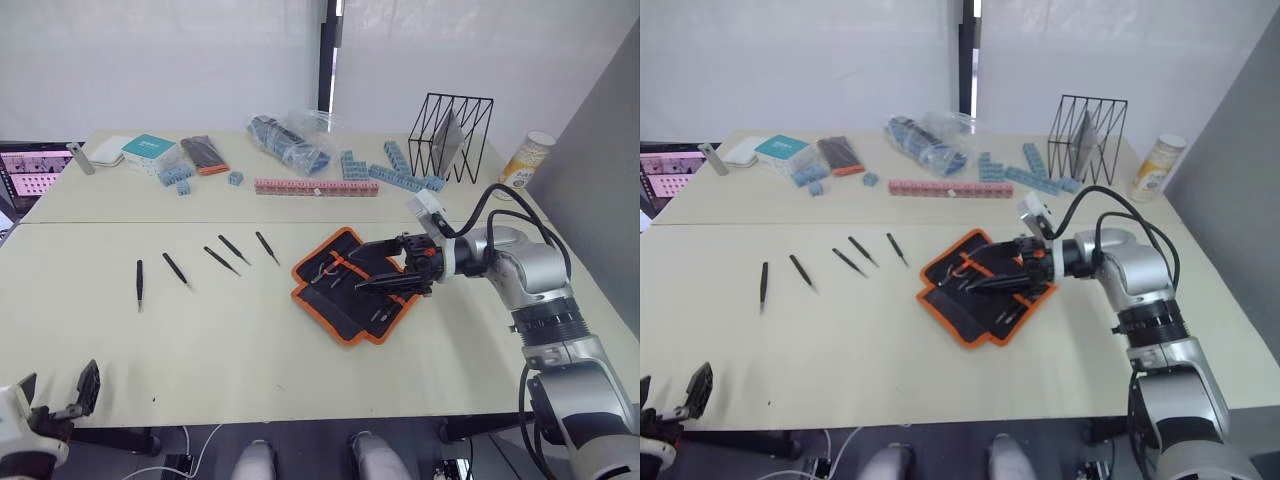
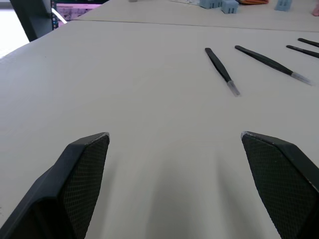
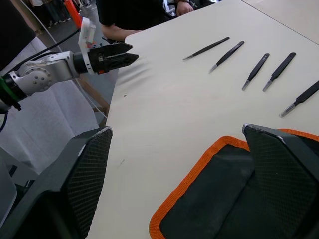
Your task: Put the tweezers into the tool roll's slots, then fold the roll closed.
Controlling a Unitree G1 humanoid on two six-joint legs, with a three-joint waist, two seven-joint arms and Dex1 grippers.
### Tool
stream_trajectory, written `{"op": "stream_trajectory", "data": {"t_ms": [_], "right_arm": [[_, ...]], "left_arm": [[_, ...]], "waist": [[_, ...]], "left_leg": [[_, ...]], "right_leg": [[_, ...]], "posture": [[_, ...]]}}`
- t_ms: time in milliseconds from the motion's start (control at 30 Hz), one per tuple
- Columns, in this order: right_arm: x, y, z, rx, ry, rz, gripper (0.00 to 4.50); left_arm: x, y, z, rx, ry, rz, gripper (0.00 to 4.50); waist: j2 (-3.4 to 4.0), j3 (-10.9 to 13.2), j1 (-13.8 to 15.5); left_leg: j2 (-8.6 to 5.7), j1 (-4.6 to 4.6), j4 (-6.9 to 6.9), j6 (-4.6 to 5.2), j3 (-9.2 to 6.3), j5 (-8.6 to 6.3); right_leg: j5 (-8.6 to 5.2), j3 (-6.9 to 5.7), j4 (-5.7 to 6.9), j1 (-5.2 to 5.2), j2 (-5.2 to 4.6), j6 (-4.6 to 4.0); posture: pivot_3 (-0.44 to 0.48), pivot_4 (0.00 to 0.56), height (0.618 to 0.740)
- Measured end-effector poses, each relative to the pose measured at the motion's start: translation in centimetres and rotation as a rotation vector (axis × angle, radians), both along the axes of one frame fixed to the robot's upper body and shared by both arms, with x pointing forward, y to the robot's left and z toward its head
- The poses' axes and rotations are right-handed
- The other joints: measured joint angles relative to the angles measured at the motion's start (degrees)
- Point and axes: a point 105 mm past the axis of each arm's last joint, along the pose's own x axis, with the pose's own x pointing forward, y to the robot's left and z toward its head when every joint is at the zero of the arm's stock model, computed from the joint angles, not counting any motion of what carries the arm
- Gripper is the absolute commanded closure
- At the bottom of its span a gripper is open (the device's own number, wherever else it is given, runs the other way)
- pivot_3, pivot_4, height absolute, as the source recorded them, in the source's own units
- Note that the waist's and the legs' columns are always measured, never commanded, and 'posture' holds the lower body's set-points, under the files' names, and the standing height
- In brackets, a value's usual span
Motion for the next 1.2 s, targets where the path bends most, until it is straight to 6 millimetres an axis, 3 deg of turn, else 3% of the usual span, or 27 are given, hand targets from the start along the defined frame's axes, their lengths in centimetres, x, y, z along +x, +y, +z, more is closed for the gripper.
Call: {"op": "stream_trajectory", "data": {"t_ms": [200, 400, 667, 967, 1133, 1200], "right_arm": [[-0.7, 0.1, 0.0, 0.022, -0.032, -0.034, 0.07], [-1.3, 0.0, -0.2, 0.017, -0.100, -0.104, 0.07], [-1.3, -0.5, -0.9, -0.007, -0.132, -0.187, 0.07], [-1.5, -0.5, -1.0, -0.017, -0.161, -0.205, 0.00], [-1.5, -0.3, -0.8, -0.021, -0.177, -0.212, 0.00], [-1.4, -0.2, -1.0, -0.044, -0.188, -0.215, 0.00]], "left_arm": [[4.3, 0.2, 0.8, -0.020, 0.040, -0.039, 0.00], [9.2, -1.2, 1.2, -0.041, 0.076, -0.122, 0.00], [12.2, -1.3, 0.0, -0.057, 0.137, -0.090, 0.00], [15.3, -2.6, 0.0, -0.058, 0.125, -0.106, 2.81], [15.7, -2.3, -0.1, -0.075, 0.114, -0.080, 4.47], [15.8, -2.3, -0.1, -0.085, 0.104, -0.079, 4.47]], "waist": [[0.00, 0.0, 0.2], [-0.01, 0.0, 0.0], [0.00, 0.0, 0.0], [0.03, 0.0, 1.8], [0.05, 0.0, 2.1], [0.06, 0.0, 2.2]], "left_leg": [[-0.04, 0.00, -0.01, 0.00, -0.06, 0.00], [-0.04, 0.01, -0.04, -0.02, -0.10, -0.01], [-0.04, 0.02, -0.06, -0.02, -0.11, -0.01], [-0.10, 0.08, 0.08, -0.02, -0.16, -0.01], [-0.11, 0.08, 0.08, -0.02, -0.16, -0.01], [-0.11, 0.08, 0.08, -0.02, -0.16, -0.01]], "right_leg": [[0.04, -0.01, 0.14, 0.02, 0.01, 0.05], [0.43, -0.04, 0.14, 0.04, 0.02, 0.50], [0.48, -0.05, 0.15, 0.05, 0.04, 0.54], [0.53, -0.04, 0.13, 0.21, 0.02, 0.61], [0.54, -0.04, 0.14, 0.22, 0.01, 0.63], [0.55, -0.04, 0.14, 0.22, 0.01, 0.64]], "posture": [[0.000, 0.150, 0.737], [0.000, 0.150, 0.737], [0.000, 0.150, 0.737], [0.000, 0.150, 0.737], [0.000, 0.150, 0.737], [0.000, 0.150, 0.737]]}}
